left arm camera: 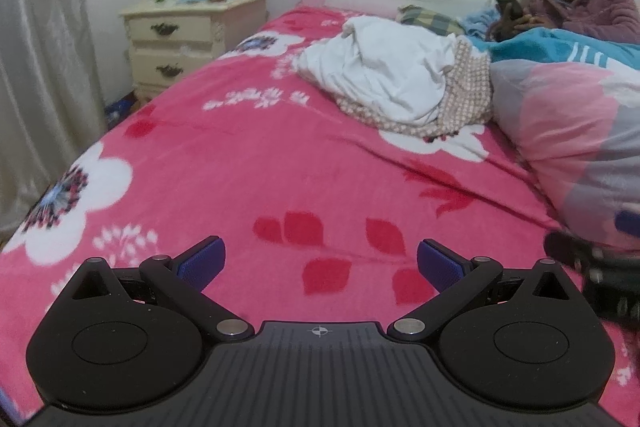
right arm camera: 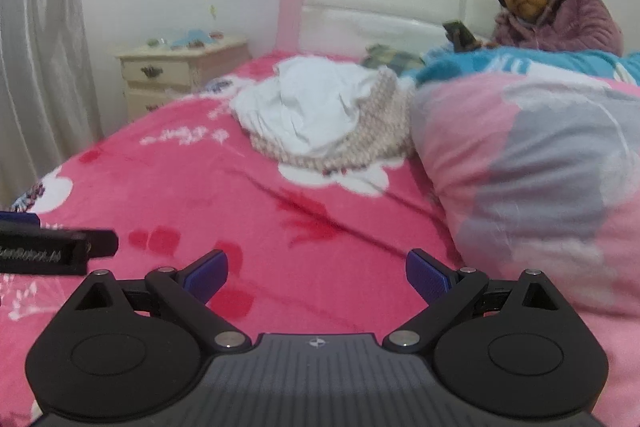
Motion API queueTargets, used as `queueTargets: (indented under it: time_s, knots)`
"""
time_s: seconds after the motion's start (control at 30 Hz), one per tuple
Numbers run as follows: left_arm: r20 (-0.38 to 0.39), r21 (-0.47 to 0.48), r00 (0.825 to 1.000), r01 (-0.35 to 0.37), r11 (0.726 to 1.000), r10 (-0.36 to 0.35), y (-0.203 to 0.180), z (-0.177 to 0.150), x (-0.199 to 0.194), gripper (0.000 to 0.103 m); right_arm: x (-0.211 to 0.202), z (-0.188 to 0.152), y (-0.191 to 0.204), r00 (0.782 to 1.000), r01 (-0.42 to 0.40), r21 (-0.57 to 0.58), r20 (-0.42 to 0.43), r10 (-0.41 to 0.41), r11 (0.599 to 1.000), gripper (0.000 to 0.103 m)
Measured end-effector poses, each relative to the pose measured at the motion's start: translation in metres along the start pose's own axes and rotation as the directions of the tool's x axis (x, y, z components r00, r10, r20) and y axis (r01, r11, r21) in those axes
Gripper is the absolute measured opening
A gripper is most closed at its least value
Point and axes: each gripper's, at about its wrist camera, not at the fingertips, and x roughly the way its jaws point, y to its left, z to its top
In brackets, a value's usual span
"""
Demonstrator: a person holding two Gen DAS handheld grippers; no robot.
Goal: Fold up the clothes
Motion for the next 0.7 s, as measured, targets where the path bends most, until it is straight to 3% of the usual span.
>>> queueTargets:
  time_s: [0.1,0.27,0.47,0.6,0.7]
  knots:
    - [0.038,0.009,0.999,-0.003,1.000,0.003,0.005,0.006,0.006,0.103,0.035,0.016,-0.012,0.998,-0.055,0.038,0.035,0.054,0.998,0.098]
    - [0.080,-0.009,0.997,0.005,1.000,-0.005,0.019,0.007,0.009,0.103,0.127,0.057,-0.021,0.997,-0.046,0.034,0.065,0.044,0.998,0.097]
    - [0.024,-0.024,0.999,0.028,0.999,-0.027,0.050,0.006,0.000,0.103,0.240,0.095,-0.023,0.998,-0.016,0.072,0.057,0.012,0.997,0.095]
    - [-0.038,0.010,0.999,-0.003,1.000,0.003,0.076,0.010,-0.017,0.103,0.303,0.109,-0.024,1.000,-0.010,0.158,0.010,0.008,0.987,0.089]
    - [-0.067,0.034,0.997,-0.048,0.998,0.050,0.093,0.011,-0.031,0.103,0.339,0.114,-0.018,1.000,0.015,0.151,-0.018,-0.012,0.988,0.086]
